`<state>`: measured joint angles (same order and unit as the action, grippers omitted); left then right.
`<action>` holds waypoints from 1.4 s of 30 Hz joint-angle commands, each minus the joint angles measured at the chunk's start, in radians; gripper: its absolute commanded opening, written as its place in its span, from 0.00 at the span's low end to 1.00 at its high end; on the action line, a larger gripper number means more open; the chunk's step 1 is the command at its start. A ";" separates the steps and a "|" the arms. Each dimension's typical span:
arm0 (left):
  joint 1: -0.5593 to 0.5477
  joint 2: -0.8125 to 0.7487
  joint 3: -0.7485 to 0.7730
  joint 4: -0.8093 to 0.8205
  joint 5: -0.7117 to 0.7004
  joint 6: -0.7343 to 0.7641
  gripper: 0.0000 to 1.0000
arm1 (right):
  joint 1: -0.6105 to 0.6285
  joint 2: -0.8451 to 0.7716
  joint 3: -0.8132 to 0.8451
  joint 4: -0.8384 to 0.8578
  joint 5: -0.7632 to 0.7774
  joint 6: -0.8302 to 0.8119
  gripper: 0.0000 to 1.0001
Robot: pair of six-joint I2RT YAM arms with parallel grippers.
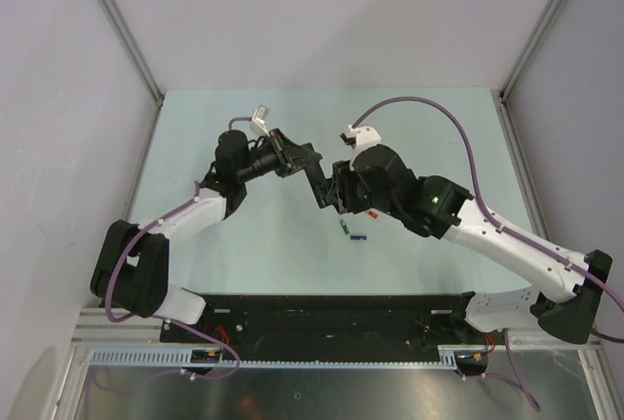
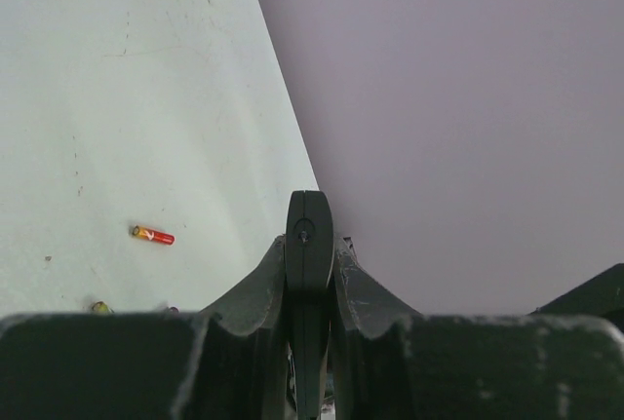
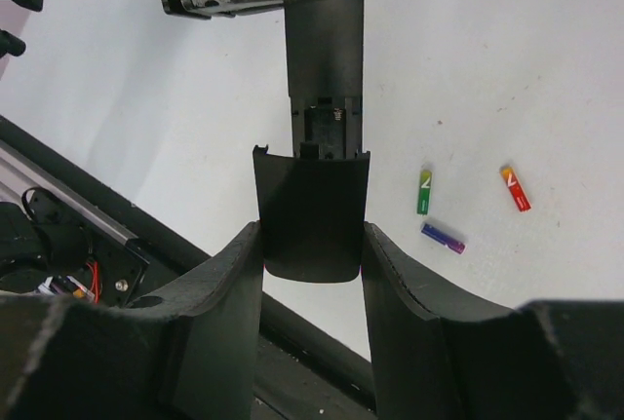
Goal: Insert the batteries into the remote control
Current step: Remove the battery cover from the remote control, then place the battery cover at the center of the board.
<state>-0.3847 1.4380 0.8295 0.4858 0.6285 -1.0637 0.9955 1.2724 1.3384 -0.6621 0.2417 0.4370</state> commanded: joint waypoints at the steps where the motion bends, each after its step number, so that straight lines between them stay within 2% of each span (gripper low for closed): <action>1: 0.004 -0.024 -0.007 0.020 -0.012 0.031 0.00 | -0.040 -0.008 -0.005 -0.010 0.042 0.023 0.00; 3: 0.007 -0.034 -0.013 0.020 -0.004 0.031 0.00 | -0.087 0.008 -0.022 -0.077 0.057 0.038 0.00; 4: 0.009 -0.053 -0.018 0.020 0.003 0.031 0.00 | -0.160 0.016 -0.047 -0.085 0.050 0.042 0.00; 7: 0.010 -0.086 -0.044 0.022 0.019 0.033 0.00 | -0.308 0.013 -0.160 -0.054 -0.010 0.046 0.00; 11: 0.009 -0.172 -0.098 0.031 0.034 0.034 0.00 | -0.417 0.047 -0.238 -0.018 -0.009 0.046 0.00; 17: 0.001 -0.261 -0.171 0.051 0.069 0.031 0.00 | -0.483 0.220 -0.254 0.015 -0.001 0.028 0.00; 27: -0.005 -0.396 -0.257 0.065 0.143 0.074 0.00 | -0.554 0.404 -0.252 0.068 -0.025 -0.006 0.00; 42: -0.005 -0.421 -0.286 0.065 0.161 0.096 0.00 | -0.601 0.496 -0.245 0.070 -0.028 -0.052 0.00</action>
<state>-0.3859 1.0424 0.5495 0.5129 0.7631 -0.9939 0.4030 1.7504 1.0798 -0.6014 0.1993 0.4049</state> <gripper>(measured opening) 0.209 0.447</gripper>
